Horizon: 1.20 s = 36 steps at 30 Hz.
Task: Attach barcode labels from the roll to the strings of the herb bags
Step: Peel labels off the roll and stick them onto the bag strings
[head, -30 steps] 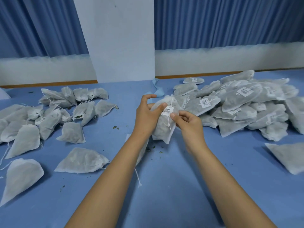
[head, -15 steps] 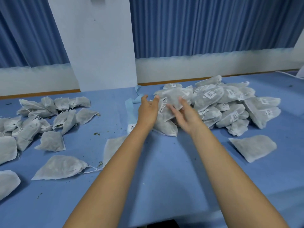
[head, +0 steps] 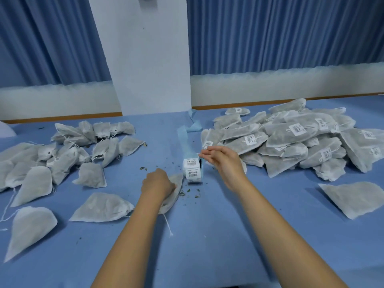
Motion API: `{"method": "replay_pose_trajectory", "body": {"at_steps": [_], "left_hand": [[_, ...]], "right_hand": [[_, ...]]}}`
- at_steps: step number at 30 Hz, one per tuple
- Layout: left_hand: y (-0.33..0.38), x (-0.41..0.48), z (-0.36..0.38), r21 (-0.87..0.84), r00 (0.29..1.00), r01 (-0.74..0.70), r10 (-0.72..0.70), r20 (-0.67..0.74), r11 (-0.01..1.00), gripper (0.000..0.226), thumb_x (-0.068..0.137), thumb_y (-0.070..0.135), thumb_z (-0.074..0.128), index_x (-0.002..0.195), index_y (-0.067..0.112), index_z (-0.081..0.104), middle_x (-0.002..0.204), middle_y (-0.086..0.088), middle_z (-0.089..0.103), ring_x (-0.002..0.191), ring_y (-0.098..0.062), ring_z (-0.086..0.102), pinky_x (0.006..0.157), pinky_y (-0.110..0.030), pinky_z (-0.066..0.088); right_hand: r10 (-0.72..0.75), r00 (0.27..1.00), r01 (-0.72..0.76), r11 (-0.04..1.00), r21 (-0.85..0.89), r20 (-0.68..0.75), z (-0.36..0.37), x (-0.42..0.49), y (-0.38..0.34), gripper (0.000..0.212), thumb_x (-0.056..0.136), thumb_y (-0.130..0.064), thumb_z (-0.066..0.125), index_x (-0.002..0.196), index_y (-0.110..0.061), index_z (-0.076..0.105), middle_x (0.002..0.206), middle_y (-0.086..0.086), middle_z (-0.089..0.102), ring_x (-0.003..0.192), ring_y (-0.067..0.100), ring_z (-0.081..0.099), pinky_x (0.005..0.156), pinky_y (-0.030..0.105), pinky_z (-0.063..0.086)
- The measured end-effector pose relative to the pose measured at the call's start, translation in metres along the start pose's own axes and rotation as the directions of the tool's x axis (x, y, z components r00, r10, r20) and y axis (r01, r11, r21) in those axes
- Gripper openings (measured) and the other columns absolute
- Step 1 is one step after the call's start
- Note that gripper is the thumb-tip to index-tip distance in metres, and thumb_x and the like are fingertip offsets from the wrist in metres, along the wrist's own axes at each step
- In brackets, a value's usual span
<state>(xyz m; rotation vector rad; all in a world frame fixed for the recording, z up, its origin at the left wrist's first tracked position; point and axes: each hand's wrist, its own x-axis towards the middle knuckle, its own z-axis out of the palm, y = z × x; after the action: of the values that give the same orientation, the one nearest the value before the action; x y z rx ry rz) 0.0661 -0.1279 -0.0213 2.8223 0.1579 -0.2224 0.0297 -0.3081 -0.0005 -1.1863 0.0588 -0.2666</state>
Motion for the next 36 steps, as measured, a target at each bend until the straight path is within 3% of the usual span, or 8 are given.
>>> {"method": "replay_pose_trajectory", "body": {"at_steps": [4, 10, 14, 17, 27, 29, 32, 36], "left_hand": [[-0.012, 0.008, -0.019, -0.470, 0.932, -0.274, 0.110, -0.347, 0.839, 0.028, 0.089, 0.012, 0.061, 0.116, 0.008, 0.059, 0.105, -0.009, 0.065, 0.097, -0.024, 0.061, 0.073, -0.015, 0.042], [-0.031, 0.015, -0.040, -0.888, 0.894, -0.404, -0.111, -0.434, 0.219, 0.030, 0.087, 0.015, 0.069, 0.111, 0.028, 0.057, 0.088, 0.005, 0.059, 0.079, -0.009, 0.059, 0.070, -0.021, 0.045], [-0.033, 0.021, -0.031, -0.845, 0.826, -0.476, -0.204, -0.525, 0.245, 0.033, 0.087, 0.008, 0.063, 0.110, 0.031, 0.055, 0.081, 0.008, 0.048, 0.068, -0.013, 0.048, 0.068, -0.027, 0.043], [-0.042, 0.030, -0.024, -0.770, 0.770, -0.515, -0.191, -0.609, 0.378, 0.031, 0.087, 0.004, 0.061, 0.106, 0.027, 0.057, 0.082, 0.004, 0.046, 0.071, -0.014, 0.046, 0.072, -0.025, 0.040], [-0.043, 0.036, -0.008, -0.675, 0.769, -0.481, -0.099, -0.631, 0.560, 0.030, 0.084, 0.000, 0.059, 0.108, 0.017, 0.062, 0.107, -0.005, 0.041, 0.084, 0.002, 0.046, 0.073, -0.007, 0.034], [-0.048, 0.032, -0.011, -0.475, 0.666, -0.536, 0.003, -0.746, 0.698, 0.026, 0.085, 0.007, 0.061, 0.108, 0.017, 0.065, 0.114, -0.004, 0.045, 0.103, -0.011, 0.046, 0.081, -0.007, 0.030], [-0.051, 0.023, -0.014, -0.310, 0.545, -0.784, 0.360, -0.757, 0.537, 0.023, 0.089, 0.016, 0.051, 0.099, 0.017, 0.072, 0.106, 0.007, 0.066, 0.106, -0.005, 0.056, 0.093, -0.014, 0.038], [-0.041, 0.012, -0.003, -0.464, 0.659, -0.751, 0.569, -0.492, 0.470, 0.036, 0.090, 0.039, 0.041, 0.101, 0.025, 0.073, 0.078, 0.017, 0.070, 0.074, -0.001, 0.065, 0.071, -0.022, 0.051]], "right_hand": [[-0.101, 0.982, 0.154, 0.920, -0.360, 0.162, 0.034, -0.006, 0.013, 0.025, 0.086, 0.009, 0.058, 0.105, -0.007, 0.060, 0.119, 0.010, 0.063, 0.106, 0.014, 0.062, 0.083, 0.015, 0.050], [-0.025, 0.963, 0.128, 0.917, -0.377, 0.267, 0.072, -0.011, 0.038, 0.076, 0.080, -0.007, 0.074, 0.142, -0.010, 0.030, 0.142, 0.000, 0.040, 0.127, 0.010, 0.045, 0.108, 0.025, 0.036], [0.250, 0.898, -0.173, 0.957, -0.231, 0.361, 0.095, -0.012, 0.047, 0.050, 0.089, -0.020, 0.066, 0.131, -0.005, 0.043, 0.113, 0.011, 0.066, 0.082, 0.021, 0.070, 0.079, 0.030, 0.057], [0.396, 0.776, -0.252, 0.908, -0.335, 0.491, 0.091, -0.015, 0.050, 0.021, 0.094, -0.028, 0.060, 0.102, -0.009, 0.058, 0.087, 0.009, 0.073, 0.042, 0.014, 0.055, 0.036, 0.016, 0.036], [0.334, 0.846, -0.179, 0.912, -0.368, 0.415, 0.094, -0.018, 0.073, 0.007, 0.095, -0.012, 0.055, 0.098, -0.006, 0.057, 0.058, -0.003, 0.051, 0.042, 0.005, 0.037, 0.039, 0.014, 0.023], [0.311, 0.846, -0.180, 0.931, -0.317, 0.433, 0.089, -0.017, 0.068, 0.009, 0.098, -0.011, 0.049, 0.090, -0.008, 0.052, 0.072, 0.003, 0.062, 0.039, 0.006, 0.040, 0.035, 0.013, 0.022], [0.277, 0.832, -0.175, 0.953, -0.246, 0.481, 0.084, -0.017, 0.058, 0.018, 0.100, -0.011, 0.044, 0.083, -0.014, 0.048, 0.067, 0.002, 0.063, 0.034, 0.007, 0.039, 0.031, 0.013, 0.021], [0.177, 0.911, -0.059, 0.950, -0.306, 0.372, 0.080, -0.016, 0.056, 0.022, 0.100, -0.008, 0.043, 0.085, -0.010, 0.059, 0.051, -0.002, 0.049, 0.035, 0.006, 0.033, 0.036, 0.014, 0.025]]}}
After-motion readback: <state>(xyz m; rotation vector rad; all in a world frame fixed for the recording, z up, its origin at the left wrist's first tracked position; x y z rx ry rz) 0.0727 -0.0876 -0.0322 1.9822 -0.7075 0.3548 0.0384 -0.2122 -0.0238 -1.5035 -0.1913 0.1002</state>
